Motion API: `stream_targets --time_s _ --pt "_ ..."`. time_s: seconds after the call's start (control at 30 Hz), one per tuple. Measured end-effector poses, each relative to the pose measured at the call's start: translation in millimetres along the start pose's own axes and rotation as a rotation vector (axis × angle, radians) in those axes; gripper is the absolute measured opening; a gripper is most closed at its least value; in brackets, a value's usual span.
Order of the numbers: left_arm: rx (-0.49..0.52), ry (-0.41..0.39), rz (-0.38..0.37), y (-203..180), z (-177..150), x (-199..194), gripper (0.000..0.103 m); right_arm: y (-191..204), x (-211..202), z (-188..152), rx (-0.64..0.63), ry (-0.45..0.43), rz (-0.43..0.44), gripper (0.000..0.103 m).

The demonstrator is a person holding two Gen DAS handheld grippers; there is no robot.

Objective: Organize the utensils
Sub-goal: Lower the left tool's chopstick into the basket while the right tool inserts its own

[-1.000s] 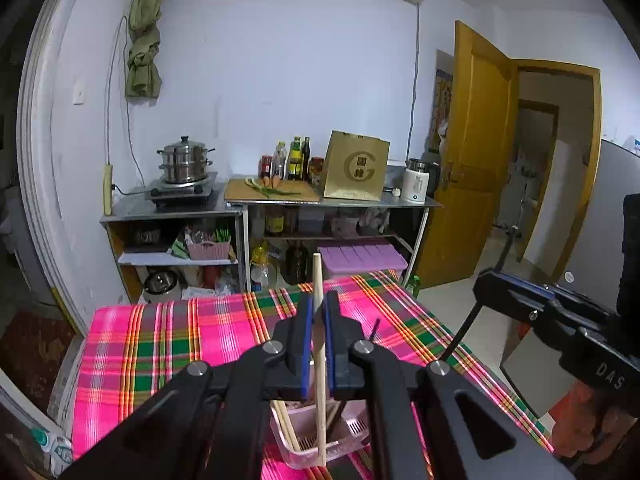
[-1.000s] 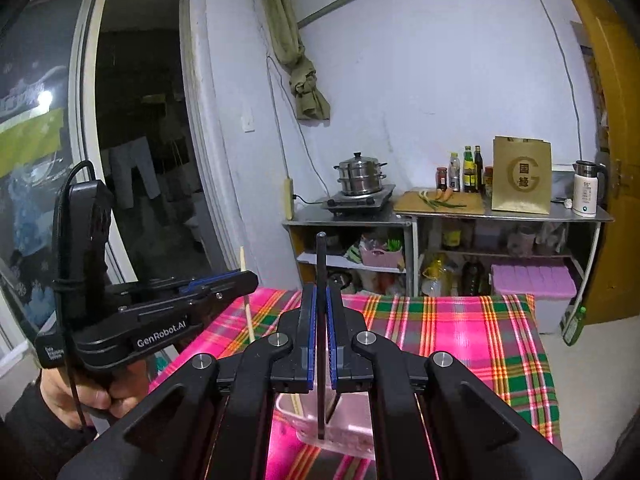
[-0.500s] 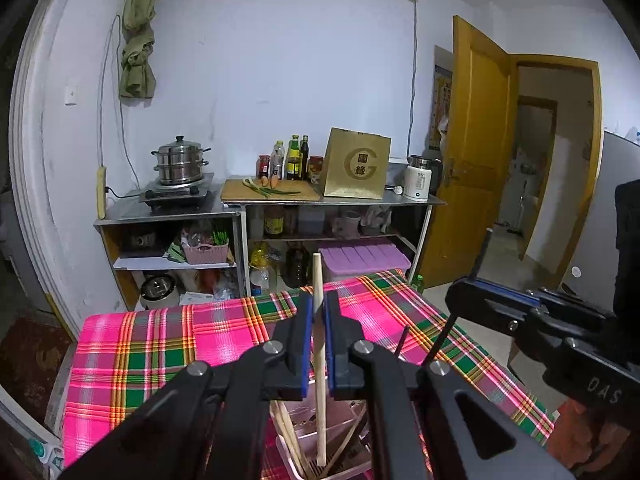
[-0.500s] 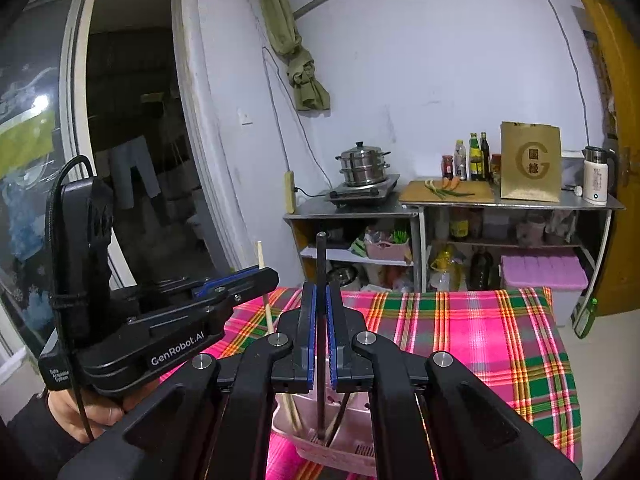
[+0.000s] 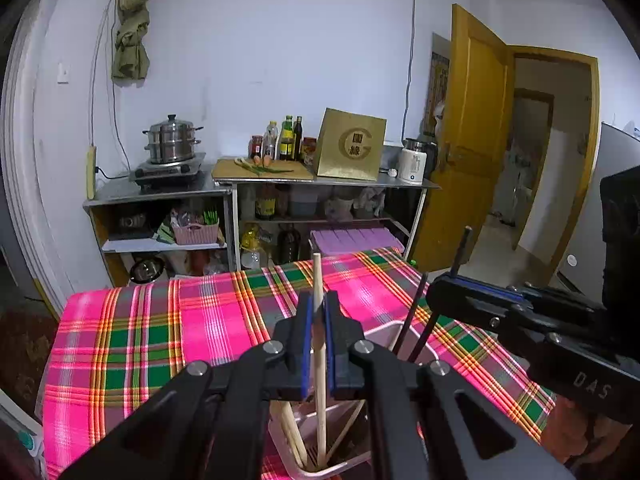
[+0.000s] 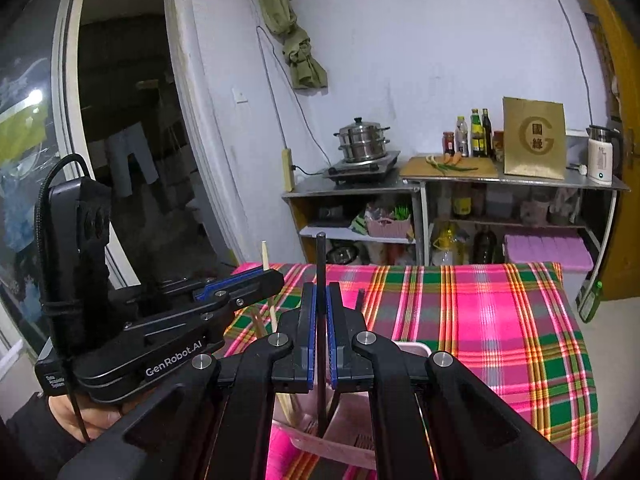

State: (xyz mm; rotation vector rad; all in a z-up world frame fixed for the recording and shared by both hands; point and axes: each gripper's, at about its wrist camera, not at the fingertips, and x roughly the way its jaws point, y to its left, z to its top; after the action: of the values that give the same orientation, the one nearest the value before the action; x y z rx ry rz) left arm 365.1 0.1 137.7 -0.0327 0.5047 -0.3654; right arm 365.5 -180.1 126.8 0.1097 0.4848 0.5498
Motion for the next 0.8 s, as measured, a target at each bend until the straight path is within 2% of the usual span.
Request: stream_targets --time_s 0.43,0.8 --pt "-0.011 0.055 0.003 6 -26 2 0.006 -5 7 -23 0.008 0.06 -0.017 0.004" --pt "-0.031 0.057 0.014 9 -28 -8 0.006 -1 0 -31 -0.003 0.092 -0.03 0.005"
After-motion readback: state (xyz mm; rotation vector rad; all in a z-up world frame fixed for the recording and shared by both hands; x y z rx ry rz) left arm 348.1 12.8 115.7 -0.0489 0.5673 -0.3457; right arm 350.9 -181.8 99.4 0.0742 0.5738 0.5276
